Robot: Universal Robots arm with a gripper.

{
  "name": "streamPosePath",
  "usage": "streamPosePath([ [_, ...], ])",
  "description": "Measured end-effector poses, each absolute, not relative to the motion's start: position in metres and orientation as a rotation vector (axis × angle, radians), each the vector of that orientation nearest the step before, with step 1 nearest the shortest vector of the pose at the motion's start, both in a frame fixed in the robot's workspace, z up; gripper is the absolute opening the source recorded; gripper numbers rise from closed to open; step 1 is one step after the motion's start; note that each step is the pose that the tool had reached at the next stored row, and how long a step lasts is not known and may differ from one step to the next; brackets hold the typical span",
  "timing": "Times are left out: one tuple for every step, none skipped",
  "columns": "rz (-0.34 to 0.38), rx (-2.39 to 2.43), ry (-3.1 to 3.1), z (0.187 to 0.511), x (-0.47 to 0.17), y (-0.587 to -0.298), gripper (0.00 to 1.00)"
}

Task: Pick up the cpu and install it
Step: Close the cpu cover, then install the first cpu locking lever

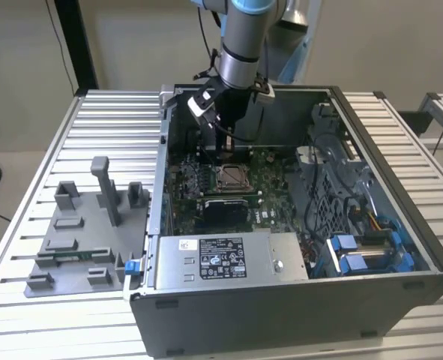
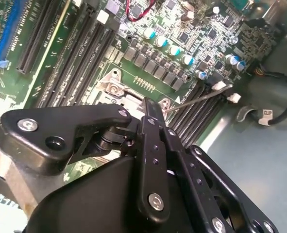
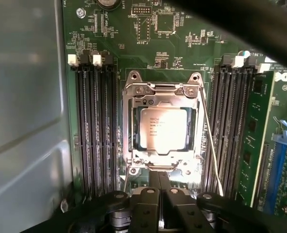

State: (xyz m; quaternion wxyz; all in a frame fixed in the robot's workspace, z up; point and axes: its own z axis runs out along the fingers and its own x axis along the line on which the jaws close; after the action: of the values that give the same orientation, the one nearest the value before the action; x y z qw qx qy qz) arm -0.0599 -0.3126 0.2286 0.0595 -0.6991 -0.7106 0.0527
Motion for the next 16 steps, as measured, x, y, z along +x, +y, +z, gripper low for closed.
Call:
streamPosePath([
  [0.160, -2.117, -2.152, 0.231, -0.060, -0.313, 0.00],
  [0.160, -2.117, -2.152, 0.233, -0.060, -0.313, 0.00],
  [0.160, -2.117, -2.152, 0.234, -0.060, -0.314, 0.00],
  [0.159, -2.117, -2.152, 0.236, -0.060, -0.314, 0.00],
  [0.159, -2.117, -2.152, 0.237, -0.060, -0.315, 0.00],
  [0.159, -2.117, -2.152, 0.238, -0.060, -0.315, 0.00],
  [0.159, -2.117, -2.152, 0.240, -0.060, -0.316, 0.00],
  [0.159, -2.117, -2.152, 0.241, -0.060, -0.317, 0.00],
  [0.159, -2.117, -2.152, 0.243, -0.060, -0.317, 0.00],
  [0.159, -2.117, -2.152, 0.245, -0.060, -0.318, 0.00],
  [0.159, -2.117, -2.152, 0.246, -0.060, -0.319, 0.00],
  [0.159, -2.117, -2.152, 0.248, -0.061, -0.319, 0.00],
  [0.159, -2.117, -2.152, 0.249, -0.061, -0.320, 0.00],
  [0.159, -2.117, -2.152, 0.250, -0.061, -0.321, 0.00],
  [0.159, -2.117, -2.152, 0.251, -0.061, -0.322, 0.00],
  [0.159, -2.117, -2.152, 0.252, -0.061, -0.323, 0.00],
])
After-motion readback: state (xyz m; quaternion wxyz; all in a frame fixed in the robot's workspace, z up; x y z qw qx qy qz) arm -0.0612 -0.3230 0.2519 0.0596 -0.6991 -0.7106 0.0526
